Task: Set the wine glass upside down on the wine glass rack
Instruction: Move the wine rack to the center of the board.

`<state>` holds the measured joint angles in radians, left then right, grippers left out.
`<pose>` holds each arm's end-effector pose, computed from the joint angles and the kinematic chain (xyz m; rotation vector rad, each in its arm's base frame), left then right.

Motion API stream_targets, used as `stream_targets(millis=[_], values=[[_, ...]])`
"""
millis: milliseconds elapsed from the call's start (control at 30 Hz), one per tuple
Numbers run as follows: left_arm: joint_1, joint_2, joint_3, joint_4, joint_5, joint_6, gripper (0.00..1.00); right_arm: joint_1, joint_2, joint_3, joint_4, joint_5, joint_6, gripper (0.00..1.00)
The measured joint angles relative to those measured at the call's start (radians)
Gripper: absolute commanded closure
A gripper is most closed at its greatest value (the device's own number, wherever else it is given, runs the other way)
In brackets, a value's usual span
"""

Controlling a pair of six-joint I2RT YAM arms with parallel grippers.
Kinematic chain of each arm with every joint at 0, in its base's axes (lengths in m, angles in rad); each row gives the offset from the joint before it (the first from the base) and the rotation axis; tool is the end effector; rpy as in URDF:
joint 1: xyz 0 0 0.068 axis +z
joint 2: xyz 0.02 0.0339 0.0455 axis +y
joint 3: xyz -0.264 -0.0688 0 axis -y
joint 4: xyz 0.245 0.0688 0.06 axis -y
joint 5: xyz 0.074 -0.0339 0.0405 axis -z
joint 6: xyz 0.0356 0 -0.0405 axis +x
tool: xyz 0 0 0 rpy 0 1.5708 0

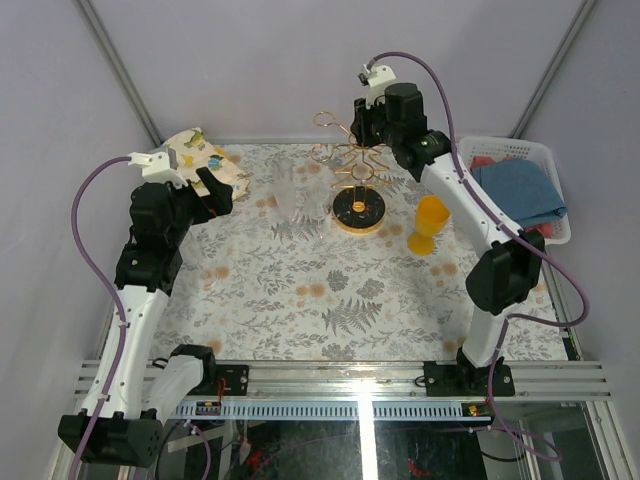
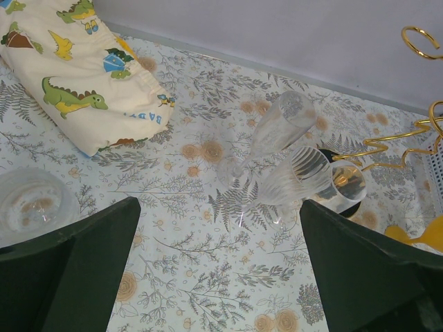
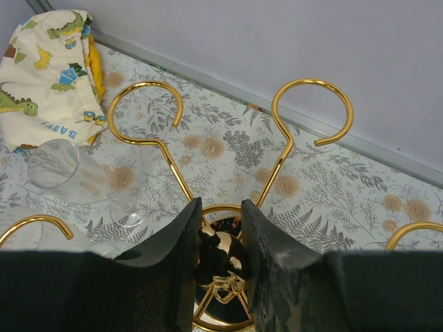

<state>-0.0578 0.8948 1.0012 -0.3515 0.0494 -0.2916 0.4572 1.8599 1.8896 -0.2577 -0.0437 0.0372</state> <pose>0.1979 -0.0132 0.3785 -0.1779 1.8166 -0.2920 0.3987 0.1979 0.4090 -0.4093 1.7690 0.3914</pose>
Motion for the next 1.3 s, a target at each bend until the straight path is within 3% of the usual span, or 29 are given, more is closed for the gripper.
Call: stream_targets(millis=[267, 367, 467, 600, 1000, 1100, 1300], values=[[0.0, 0.0, 0.0, 0.0, 0.0, 0.0, 0.0, 0.0, -0.034, -0.039, -0.001, -0.003, 0.006, 0.96], [0.0, 0.001, 0.0, 0.0, 0.0, 0.0, 0.0, 0.002, -0.039, -0.046, 0.0, -0.004, 0.011, 0.76], [0.0, 0.004, 0.0, 0.0, 0.0, -0.001, 0.0, 0.002, -0.043, -0.049, -0.002, -0.003, 0.013, 0.66], [0.0, 0.008, 0.0, 0.0, -0.002, -0.006, 0.0, 0.002, -0.048, -0.05, -0.005, 0.0, 0.004, 0.43], [0.0, 0.029, 0.0, -0.005, -0.061, -0.053, 0.0, 0.004, -0.248, -0.075, -0.043, 0.043, -0.026, 0.18], [0.0, 0.034, 0.0, -0.012, -0.066, -0.069, 0.0, 0.005, -0.348, -0.155, -0.043, 0.068, -0.024, 0.06], [0.0, 0.039, 0.0, -0.04, -0.056, -0.095, 0.0, 0.006, -0.615, -0.446, -0.04, 0.13, 0.006, 0.0]])
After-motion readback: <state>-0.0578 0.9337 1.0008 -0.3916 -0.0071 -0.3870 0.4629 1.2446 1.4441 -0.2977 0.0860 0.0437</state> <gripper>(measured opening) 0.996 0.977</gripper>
